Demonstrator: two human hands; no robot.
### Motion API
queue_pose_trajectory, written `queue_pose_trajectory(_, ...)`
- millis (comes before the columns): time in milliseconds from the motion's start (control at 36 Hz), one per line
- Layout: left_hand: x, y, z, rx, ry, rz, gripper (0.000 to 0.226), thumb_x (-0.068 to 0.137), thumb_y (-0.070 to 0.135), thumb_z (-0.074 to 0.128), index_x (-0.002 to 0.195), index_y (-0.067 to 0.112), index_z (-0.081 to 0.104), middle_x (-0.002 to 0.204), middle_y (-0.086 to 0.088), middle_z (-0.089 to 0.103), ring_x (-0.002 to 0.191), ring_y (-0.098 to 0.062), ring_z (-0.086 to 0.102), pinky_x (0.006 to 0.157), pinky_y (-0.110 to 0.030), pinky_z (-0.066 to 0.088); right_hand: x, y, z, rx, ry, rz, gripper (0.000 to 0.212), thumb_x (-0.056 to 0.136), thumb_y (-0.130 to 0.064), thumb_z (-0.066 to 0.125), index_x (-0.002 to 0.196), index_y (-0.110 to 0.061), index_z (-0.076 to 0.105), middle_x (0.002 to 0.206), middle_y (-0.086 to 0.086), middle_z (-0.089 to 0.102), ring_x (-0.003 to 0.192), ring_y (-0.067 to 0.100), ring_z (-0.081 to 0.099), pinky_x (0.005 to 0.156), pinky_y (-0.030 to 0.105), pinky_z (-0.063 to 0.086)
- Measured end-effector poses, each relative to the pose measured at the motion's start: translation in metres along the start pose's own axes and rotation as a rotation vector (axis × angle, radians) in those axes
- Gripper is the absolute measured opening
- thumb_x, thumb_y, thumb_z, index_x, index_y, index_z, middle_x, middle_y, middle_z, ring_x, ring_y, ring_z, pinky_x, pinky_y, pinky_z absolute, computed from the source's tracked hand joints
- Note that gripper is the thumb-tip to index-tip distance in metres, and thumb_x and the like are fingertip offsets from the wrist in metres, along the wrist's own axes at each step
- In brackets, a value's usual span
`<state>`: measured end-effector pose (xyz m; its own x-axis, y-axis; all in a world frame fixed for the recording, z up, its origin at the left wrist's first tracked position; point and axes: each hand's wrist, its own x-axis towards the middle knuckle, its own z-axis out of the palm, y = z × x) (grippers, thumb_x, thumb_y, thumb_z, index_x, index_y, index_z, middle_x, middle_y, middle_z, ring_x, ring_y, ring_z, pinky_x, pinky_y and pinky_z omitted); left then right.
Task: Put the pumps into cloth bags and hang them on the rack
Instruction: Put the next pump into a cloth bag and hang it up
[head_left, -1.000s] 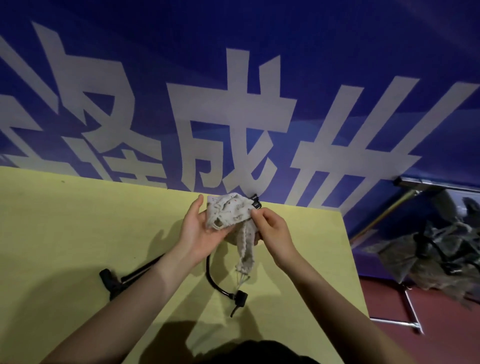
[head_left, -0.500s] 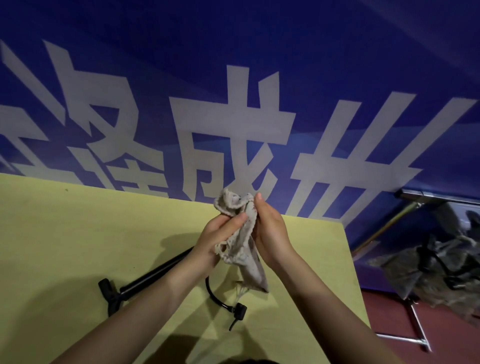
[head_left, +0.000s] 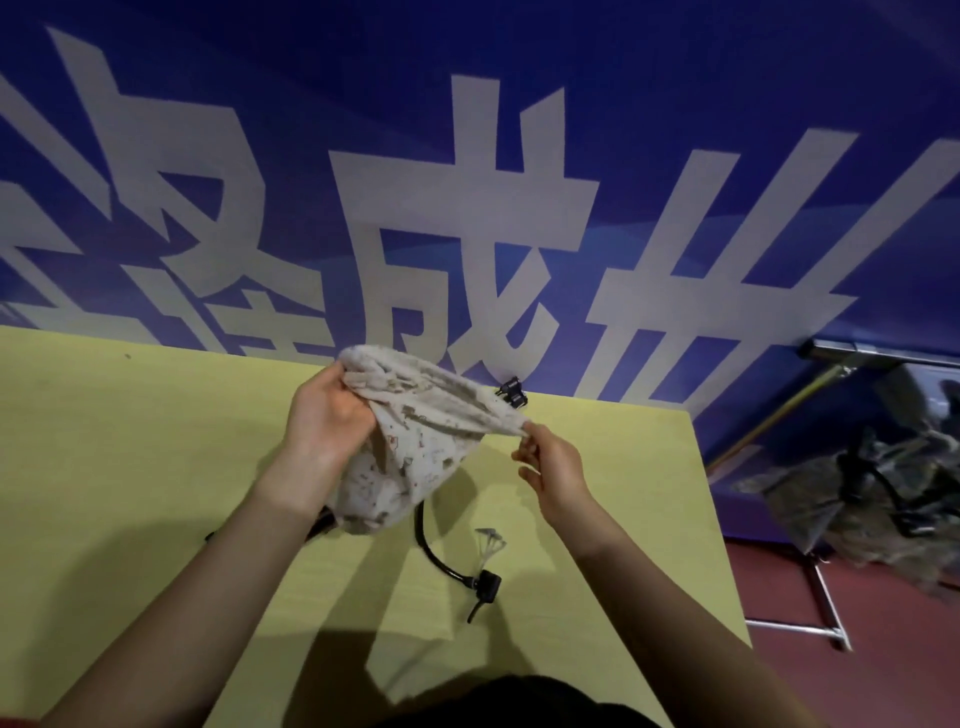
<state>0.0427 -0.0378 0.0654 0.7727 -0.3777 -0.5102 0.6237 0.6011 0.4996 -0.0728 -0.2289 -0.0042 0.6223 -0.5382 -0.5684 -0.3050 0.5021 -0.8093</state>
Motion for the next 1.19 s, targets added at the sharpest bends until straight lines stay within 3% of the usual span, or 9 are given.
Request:
queue_pose_trajectory(278,0.019,-0.015,-0.028,0.692,-0.198,-0.100,0.029,0.090,0.021,0.060,0.111,0.000,0.060,0.102,-0.017,0.066,0.095,-0.028,0.067,0.080,-0.036,0.057,0.035,0.028,-0.005,-0.148,-0.040,0.107,0.023,0.094,-0.021,0.055,0.074,-0.010,0.056,0.065,0.005,0.049,0.063,0.019,0.055,0.060,0.027,0.040)
queue_pose_trajectory(333,0.028,-0.020,-0.040,0.957,-0.131,-0.108,0.049,0.073,0.029,0.079,0.110,0.003,0.060,0.097,-0.009,0.070,0.090,-0.024,0.067,0.080,-0.035,0.057,0.047,0.028,-0.008,-0.229,-0.043,0.104,0.024,0.093,-0.023,0.057,0.072,-0.011,0.057,0.067,0.005,0.050,0.063,0.018,0.054,0.059,0.027,0.040)
queue_pose_trajectory(389,0.040,-0.027,-0.051,1.114,-0.099,-0.156,0.070,0.062,0.043,0.087,0.117,0.007,0.062,0.114,-0.008,0.069,0.108,-0.026,0.064,0.100,-0.047,0.048,0.061,0.028,-0.012,-0.319,-0.040,0.094,0.025,0.092,-0.022,0.058,0.069,-0.013,0.057,0.066,0.004,0.049,0.060,0.017,0.052,0.056,0.026,0.038)
queue_pose_trajectory(472,0.045,-0.037,-0.044,1.113,-0.117,-0.220,0.039,0.084,0.034,0.072,0.112,0.008,0.067,0.114,-0.009,0.070,0.113,-0.027,0.062,0.108,-0.051,0.039,0.086,0.029,-0.018,-0.485,-0.023,0.066,0.028,0.094,-0.025,0.055,0.068,-0.013,0.056,0.064,0.005,0.052,0.058,0.019,0.050,0.053,0.024,0.037)
queue_pose_trajectory(611,0.064,-0.053,-0.028,0.981,-0.080,-0.245,0.040,0.092,0.037,0.059,0.120,0.009,0.065,0.112,-0.007,0.072,0.108,-0.024,0.067,0.103,-0.043,0.046,0.146,0.030,-0.025,-0.846,0.037,-0.045,0.023,0.092,-0.021,0.052,0.083,-0.003,0.062,0.080,0.014,0.062,0.073,0.028,0.059,0.076,0.041,0.053)
queue_pose_trajectory(694,0.070,-0.065,-0.021,0.950,-0.027,-0.218,0.032,0.097,0.030,0.051,0.110,0.008,0.070,0.103,-0.009,0.074,0.099,-0.025,0.070,0.099,-0.043,0.049,0.167,0.026,-0.021,-0.949,0.097,-0.096,0.028,0.091,-0.020,0.052,0.114,-0.007,0.060,0.106,0.012,0.066,0.097,0.033,0.063,0.086,0.035,0.049)
queue_pose_trajectory(861,0.082,-0.085,-0.033,0.956,0.037,-0.240,0.044,0.086,0.046,0.058,0.114,0.014,0.069,0.108,-0.007,0.073,0.103,-0.027,0.067,0.098,-0.044,0.048,0.199,0.035,-0.015,-1.140,0.098,-0.124,0.041,0.090,-0.022,0.057,0.129,-0.012,0.050,0.125,0.015,0.056,0.108,0.034,0.060,0.090,0.038,0.050)
queue_pose_trajectory(1056,0.096,-0.087,-0.043,1.030,-0.011,-0.232,0.032,0.100,0.027,0.045,0.104,0.010,0.072,0.095,-0.011,0.075,0.090,-0.026,0.072,0.082,-0.037,0.057,0.220,0.049,-0.015,-1.243,0.111,-0.248,0.036,0.095,-0.031,0.056,0.127,-0.015,0.050,0.126,0.013,0.053,0.108,0.033,0.057,0.084,0.036,0.046)
queue_pose_trajectory(1194,0.102,-0.088,-0.048,1.058,-0.009,-0.209,0.024,0.099,0.028,0.047,0.098,0.023,0.070,0.091,0.008,0.075,0.088,-0.005,0.070,0.071,-0.018,0.051,0.227,0.048,-0.008,-1.310,0.113,-0.296,0.023,0.099,-0.027,0.045,0.108,-0.010,0.059,0.113,0.014,0.059,0.096,0.034,0.058,0.068,0.030,0.038)
